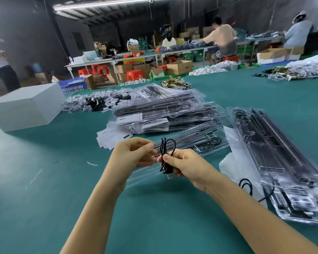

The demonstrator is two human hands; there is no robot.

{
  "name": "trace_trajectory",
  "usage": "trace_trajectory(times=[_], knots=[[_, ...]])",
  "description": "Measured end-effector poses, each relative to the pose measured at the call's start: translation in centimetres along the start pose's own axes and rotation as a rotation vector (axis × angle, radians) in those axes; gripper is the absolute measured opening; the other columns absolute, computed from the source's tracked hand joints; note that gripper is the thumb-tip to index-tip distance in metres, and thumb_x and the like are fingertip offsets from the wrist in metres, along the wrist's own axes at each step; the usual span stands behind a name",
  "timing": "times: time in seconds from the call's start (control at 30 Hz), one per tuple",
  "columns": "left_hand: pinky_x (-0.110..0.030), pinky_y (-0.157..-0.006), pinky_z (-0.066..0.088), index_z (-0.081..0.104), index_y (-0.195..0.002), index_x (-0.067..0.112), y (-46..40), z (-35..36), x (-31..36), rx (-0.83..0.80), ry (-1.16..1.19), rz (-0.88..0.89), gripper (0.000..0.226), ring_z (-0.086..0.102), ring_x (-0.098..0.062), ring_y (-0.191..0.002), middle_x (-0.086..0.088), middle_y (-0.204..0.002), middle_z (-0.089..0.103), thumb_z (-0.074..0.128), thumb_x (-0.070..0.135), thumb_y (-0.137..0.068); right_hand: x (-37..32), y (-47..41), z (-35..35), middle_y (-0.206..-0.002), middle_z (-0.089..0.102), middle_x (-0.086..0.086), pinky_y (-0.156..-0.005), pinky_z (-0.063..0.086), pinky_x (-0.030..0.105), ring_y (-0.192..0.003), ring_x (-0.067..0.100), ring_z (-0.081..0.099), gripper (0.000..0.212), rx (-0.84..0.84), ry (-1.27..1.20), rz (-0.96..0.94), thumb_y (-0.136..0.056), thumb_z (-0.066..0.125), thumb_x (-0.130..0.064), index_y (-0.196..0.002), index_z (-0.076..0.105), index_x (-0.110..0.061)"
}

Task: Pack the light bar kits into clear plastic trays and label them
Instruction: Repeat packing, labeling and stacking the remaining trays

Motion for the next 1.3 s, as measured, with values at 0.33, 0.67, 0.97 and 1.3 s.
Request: trace_trajectory(times=[0.33, 0.67, 0.97, 1.3], knots=[[-0.033, -0.113, 0.024, 0.044, -0.136, 0.044, -0.3, -4.5, -2.1, -0.33, -1.132, -0.066, 0.07, 0.028, -0.015, -0.136, 0.012, -0.145, 0.033, 0.077, 0.041, -0.075, 0.0, -0.3, -0.8, -0.06, 0.062, -0.005, -0.044, 0.036, 0.015, -0.046, 0.002, 0.041, 0.024, 0.09, -0.151, 0.049, -0.097, 0.054, -0.015, -0.083, 0.073, -0.01], [-0.019, -0.096, 0.033, 0.061, -0.124, 0.038, -0.7, -3.2, -2.0, -0.295, -1.056, 0.135, 0.046, 0.047, -0.003, -0.123, 0.02, -0.129, 0.057, 0.069, 0.051, -0.08, -1.0, -0.3, -2.5, -0.07, 0.061, -0.001, -0.047, 0.043, 0.013, -0.054, 0.008, 0.05, 0.023, 0.266, 0.055, -0.044, -0.097, 0.054, -0.018, -0.081, 0.071, -0.014], [-0.025, -0.1, 0.037, 0.06, -0.125, 0.038, -0.8, 0.1, -2.9, -0.274, -1.122, 0.282, 0.035, 0.048, -0.006, -0.123, 0.019, -0.133, 0.052, 0.05, 0.051, -0.094, -2.2, -0.1, -3.5, -0.097, 0.056, 0.002, -0.082, 0.05, 0.05, -0.083, 0.03, 0.061, 0.039, 0.388, 0.562, -0.149, -0.097, 0.052, -0.031, -0.088, 0.066, 0.004], [-0.026, -0.081, 0.041, 0.069, -0.111, 0.019, -0.8, 0.6, -3.1, -0.249, -1.13, 0.446, 0.029, 0.056, -0.017, -0.094, 0.002, -0.102, 0.059, 0.052, 0.038, -0.097, -2.4, 0.0, -5.0, -0.097, 0.054, 0.01, -0.082, 0.048, 0.048, -0.08, 0.032, 0.061, 0.041, 0.417, 0.703, -0.137, -0.099, 0.049, -0.03, -0.088, 0.066, 0.006]])
Point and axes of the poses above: each hand's wrist, its own y-axis away from the middle knuckle, its own z-axis out of the palm, x = y × z, the point moved 2 cm from there along -y, towards the middle knuckle
